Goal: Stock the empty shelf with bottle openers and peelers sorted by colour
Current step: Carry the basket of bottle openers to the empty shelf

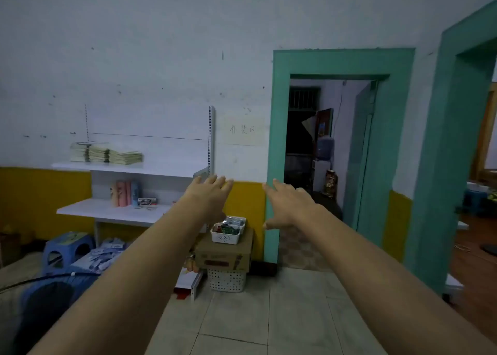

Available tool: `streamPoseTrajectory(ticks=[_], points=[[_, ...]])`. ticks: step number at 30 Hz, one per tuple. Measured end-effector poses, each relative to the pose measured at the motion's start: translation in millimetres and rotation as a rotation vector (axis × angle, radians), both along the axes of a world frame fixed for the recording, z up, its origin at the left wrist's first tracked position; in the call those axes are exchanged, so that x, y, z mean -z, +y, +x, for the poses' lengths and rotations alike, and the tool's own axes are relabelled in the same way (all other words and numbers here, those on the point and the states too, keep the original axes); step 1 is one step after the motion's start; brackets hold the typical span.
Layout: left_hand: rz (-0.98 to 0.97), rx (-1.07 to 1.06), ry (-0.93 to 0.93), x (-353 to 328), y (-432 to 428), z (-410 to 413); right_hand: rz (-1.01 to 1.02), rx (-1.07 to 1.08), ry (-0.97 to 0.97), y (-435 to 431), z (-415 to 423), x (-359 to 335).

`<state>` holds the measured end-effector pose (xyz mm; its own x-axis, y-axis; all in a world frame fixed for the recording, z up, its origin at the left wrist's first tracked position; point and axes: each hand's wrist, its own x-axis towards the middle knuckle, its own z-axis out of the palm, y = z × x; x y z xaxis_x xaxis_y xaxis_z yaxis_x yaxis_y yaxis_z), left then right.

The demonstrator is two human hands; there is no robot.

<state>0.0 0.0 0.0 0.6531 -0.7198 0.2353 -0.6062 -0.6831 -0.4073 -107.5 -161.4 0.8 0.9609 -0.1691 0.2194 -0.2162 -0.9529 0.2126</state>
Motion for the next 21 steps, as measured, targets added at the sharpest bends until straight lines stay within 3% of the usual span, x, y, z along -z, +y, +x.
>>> streamPoseTrajectory(ticks=[10, 21], points=[[0.033, -0.074, 0.063, -10, -35, 127, 0.028, 0.009, 0.024, -39, 133, -33], [0.057, -0.025, 0.047, 6, -90, 262, 0.025, 0.023, -0.005, -95, 265, -9]])
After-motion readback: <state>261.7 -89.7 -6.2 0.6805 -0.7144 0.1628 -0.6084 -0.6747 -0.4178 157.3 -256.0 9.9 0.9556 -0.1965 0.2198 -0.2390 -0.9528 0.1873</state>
